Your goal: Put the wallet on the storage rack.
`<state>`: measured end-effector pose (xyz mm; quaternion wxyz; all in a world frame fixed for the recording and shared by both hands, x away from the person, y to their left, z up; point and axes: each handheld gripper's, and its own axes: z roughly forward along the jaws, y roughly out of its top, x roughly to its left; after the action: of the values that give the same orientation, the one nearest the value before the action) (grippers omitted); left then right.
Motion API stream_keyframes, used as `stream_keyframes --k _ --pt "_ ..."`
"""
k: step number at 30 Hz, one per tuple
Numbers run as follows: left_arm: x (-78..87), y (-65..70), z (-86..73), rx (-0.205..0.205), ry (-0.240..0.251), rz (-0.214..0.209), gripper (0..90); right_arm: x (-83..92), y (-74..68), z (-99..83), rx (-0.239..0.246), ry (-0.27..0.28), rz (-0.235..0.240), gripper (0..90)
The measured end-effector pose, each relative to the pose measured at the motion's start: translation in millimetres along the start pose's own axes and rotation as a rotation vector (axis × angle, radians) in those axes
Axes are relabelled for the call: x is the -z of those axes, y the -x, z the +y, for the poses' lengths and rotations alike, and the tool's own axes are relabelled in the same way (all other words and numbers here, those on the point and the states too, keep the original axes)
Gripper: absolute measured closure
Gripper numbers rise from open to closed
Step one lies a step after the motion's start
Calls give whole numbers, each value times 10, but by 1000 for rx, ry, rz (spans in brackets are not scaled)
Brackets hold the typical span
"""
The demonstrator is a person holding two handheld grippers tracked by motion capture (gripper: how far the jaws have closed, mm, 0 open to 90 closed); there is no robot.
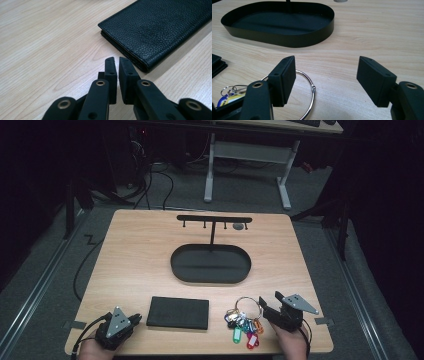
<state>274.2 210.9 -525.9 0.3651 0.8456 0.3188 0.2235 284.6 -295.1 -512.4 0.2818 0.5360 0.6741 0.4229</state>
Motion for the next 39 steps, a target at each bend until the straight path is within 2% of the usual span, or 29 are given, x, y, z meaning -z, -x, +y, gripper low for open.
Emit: stream_keyframes --k 8,10,16,20,25,26,35,36,37,39 --pt "-71 72 23 -42 -15 -45 867 56 68 -20 -23 -2 -10 316" --pt "-73 97 23 -54 -18 -37 872 61 75 -20 -21 -1 -11 317" --pt "-42 123 15 -47 -18 -50 871 40 66 -7 -19 1 -10 317" --pt "-19 194 12 -64 -17 -61 862 10 59 8 -17 1 -4 316" --pt "4 320 27 -98 -15 -77 843 -31 37 30 -15 2 5 315" --pt "12 375 38 -116 -12 -89 834 -44 28 37 -14 1 8 315" --pt "2 616 116 -176 4 -144 801 -66 22 43 -10 -2 15 316" --pt "-13 685 146 -186 9 -169 788 -58 33 37 -8 -2 13 316" --pt "-13 685 146 -186 9 -169 782 -58 33 37 -8 -2 13 316" --pt "-37 792 188 -213 12 -203 764 -39 50 25 -12 -1 10 315"
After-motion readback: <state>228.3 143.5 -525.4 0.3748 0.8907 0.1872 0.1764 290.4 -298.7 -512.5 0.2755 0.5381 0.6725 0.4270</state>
